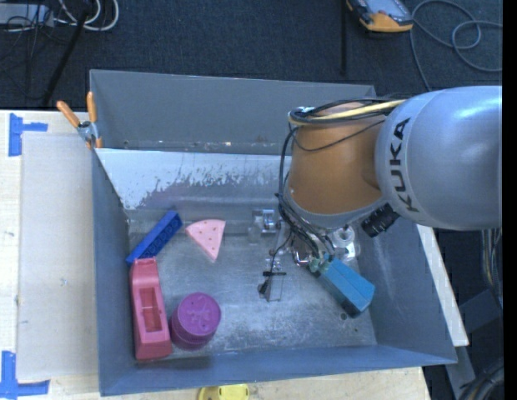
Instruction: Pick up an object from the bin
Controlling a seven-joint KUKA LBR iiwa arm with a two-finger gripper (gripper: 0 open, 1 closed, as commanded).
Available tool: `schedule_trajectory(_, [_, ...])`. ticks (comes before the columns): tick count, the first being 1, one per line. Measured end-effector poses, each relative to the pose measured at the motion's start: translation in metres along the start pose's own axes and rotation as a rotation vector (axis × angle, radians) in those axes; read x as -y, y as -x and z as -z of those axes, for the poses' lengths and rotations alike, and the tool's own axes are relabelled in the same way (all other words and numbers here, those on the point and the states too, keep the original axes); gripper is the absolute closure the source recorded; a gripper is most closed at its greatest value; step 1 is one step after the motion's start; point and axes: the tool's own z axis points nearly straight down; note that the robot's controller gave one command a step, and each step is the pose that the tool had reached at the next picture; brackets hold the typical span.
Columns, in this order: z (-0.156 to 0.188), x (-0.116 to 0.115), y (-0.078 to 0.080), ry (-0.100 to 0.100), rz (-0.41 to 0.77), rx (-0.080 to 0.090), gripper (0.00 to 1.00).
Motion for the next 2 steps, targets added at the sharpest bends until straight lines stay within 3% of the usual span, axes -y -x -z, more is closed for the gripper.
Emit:
schedule_trajectory(1, [0.004, 0.000, 0.002, 0.001, -0.003, 0.008, 0.00])
schedule_trajectory(2, [-0.052, -0.039, -0.012, 0.000, 0.087, 0.011, 0.00])
